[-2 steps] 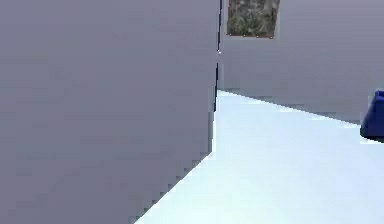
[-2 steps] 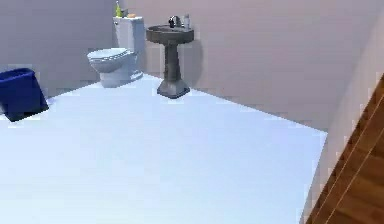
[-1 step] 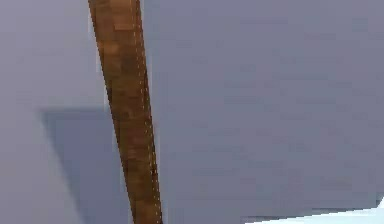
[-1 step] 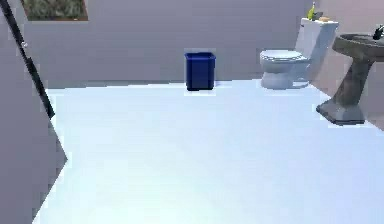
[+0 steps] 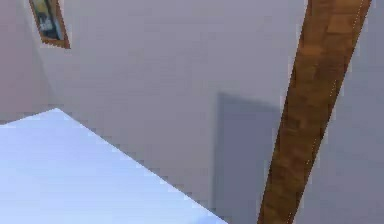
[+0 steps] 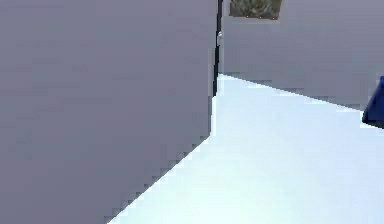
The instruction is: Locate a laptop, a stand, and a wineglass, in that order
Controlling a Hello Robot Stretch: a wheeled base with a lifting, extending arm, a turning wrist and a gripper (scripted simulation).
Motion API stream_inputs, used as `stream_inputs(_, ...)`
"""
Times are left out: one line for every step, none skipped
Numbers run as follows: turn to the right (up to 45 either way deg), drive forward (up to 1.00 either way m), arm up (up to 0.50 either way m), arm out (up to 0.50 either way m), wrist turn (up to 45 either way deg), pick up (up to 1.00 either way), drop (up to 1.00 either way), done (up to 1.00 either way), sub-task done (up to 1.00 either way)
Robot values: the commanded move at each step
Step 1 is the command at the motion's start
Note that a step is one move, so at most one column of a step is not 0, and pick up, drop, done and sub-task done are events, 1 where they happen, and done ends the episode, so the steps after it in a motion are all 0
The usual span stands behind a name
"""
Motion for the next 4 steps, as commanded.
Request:
stream_inputs(-24.0,0.00,0.00,0.00,0.0,0.00,0.00,0.00,0.00)
stream_inputs(0.0,0.65,0.00,0.00,0.0,0.00,0.00,0.00,0.00)
stream_inputs(-42.0,0.00,0.00,0.00,0.0,0.00,0.00,0.00,0.00)
stream_inputs(0.0,0.60,0.00,0.00,0.0,0.00,0.00,0.00,0.00)
